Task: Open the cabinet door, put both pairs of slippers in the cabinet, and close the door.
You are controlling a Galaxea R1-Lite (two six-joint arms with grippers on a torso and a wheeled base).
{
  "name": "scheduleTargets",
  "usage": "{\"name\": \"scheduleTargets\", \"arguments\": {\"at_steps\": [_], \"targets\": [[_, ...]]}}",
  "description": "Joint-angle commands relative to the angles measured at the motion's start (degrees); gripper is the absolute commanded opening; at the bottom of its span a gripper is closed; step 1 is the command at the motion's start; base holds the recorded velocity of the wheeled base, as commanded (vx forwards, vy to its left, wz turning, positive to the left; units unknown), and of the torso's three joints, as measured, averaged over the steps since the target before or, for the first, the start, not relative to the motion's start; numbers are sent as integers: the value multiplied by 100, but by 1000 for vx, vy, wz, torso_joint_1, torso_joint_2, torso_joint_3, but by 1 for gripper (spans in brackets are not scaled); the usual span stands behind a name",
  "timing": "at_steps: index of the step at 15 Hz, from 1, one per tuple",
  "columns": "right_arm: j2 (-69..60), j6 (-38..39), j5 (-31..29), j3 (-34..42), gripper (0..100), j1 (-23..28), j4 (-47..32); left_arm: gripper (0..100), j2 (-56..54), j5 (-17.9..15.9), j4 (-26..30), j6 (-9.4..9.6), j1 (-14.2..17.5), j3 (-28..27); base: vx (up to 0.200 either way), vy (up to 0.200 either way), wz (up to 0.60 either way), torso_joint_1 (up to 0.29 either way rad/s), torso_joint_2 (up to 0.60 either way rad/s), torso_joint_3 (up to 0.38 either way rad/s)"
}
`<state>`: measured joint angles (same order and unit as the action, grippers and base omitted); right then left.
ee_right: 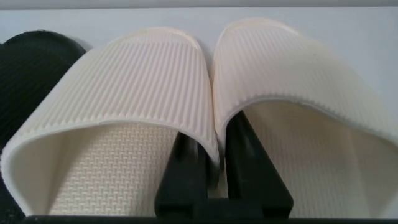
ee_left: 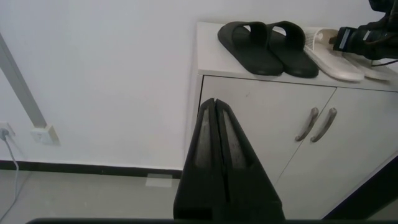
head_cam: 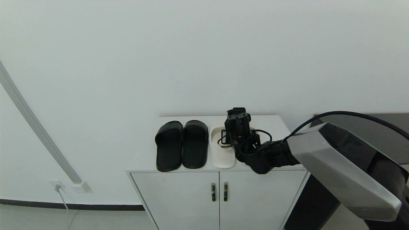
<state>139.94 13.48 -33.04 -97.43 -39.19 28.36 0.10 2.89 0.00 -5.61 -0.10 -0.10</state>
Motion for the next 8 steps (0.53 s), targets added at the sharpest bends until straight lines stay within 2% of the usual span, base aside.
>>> {"name": "scheduleTargets", "arguments": {"at_steps": [1, 5, 8], "targets": [[-45, -12, -1, -57, 0, -18, 12, 0, -1, 1, 0, -2, 1, 1, 0, 0, 0, 0, 0, 0], [-652, -30, -45, 347, 0, -9, 30, 0, -1, 1, 0, 7, 1, 1, 0, 0, 0, 0, 0, 0], [-2093, -364, 210, 1841, 0, 8, 56, 0, -1, 1, 0, 7, 1, 1, 0, 0, 0, 0, 0, 0]]}}
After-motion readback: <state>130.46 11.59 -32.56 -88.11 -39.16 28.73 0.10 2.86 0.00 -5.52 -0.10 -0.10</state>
